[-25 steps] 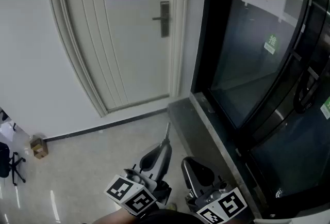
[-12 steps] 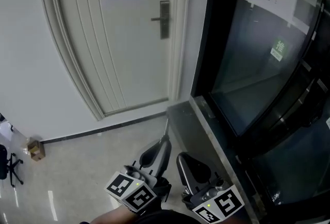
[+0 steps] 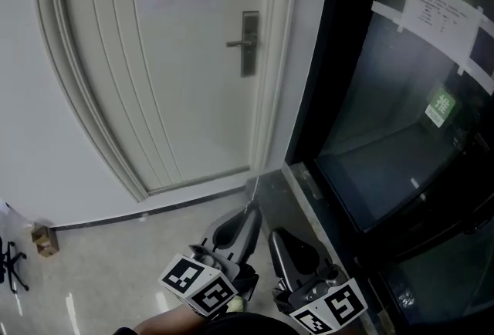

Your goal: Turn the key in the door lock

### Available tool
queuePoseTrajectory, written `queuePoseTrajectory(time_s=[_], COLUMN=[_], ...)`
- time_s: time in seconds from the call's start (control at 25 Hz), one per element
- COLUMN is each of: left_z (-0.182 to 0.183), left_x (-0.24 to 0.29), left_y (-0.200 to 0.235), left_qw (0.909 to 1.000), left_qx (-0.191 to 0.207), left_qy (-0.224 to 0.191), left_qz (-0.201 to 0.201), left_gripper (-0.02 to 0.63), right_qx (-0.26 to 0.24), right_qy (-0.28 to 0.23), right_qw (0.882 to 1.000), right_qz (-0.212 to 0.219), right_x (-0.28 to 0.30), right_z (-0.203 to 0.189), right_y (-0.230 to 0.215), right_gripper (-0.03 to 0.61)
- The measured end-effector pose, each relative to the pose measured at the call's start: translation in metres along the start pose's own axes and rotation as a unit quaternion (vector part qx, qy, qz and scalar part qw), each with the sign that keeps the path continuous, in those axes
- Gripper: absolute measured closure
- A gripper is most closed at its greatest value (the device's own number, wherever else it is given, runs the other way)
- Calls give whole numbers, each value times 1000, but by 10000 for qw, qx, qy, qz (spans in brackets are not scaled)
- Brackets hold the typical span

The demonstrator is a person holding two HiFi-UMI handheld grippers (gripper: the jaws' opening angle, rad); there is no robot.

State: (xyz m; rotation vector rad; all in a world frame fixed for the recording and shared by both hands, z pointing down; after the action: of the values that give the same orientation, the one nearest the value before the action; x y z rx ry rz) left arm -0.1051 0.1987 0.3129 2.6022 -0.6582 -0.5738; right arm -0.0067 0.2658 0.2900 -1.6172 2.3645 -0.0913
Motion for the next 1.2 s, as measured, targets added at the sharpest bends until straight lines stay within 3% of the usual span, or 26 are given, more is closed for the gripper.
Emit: queuePoseTrajectory(time_s=[0.6, 1.2], left_z=[18, 23], left_x=[78, 247], left_y=[110, 201], left_qw=[9998, 9986], left_qx=[-167, -69], left_qy=[-16, -245], left_qz=[107, 457], left_gripper=[606, 606], right_qx=[38, 8], right_qy=[128, 29], right_qw=[9999, 9989], right_qz=[24, 462], right_x=[120, 239], right_z=[-18, 1], right_y=[-65, -215], right_gripper=[563, 563])
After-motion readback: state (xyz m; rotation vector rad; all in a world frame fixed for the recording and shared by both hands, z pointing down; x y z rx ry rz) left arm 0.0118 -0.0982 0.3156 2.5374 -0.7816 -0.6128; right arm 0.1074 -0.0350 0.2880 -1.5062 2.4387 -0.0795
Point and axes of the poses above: the fingertips, and each gripper's own axes: x forward along the fingers, y to its left, z out of its top, the point moved 6 cm from there along -x, backward along the fingers, and after that the axes turned 7 degrees about -z, right-handed, at the moved point
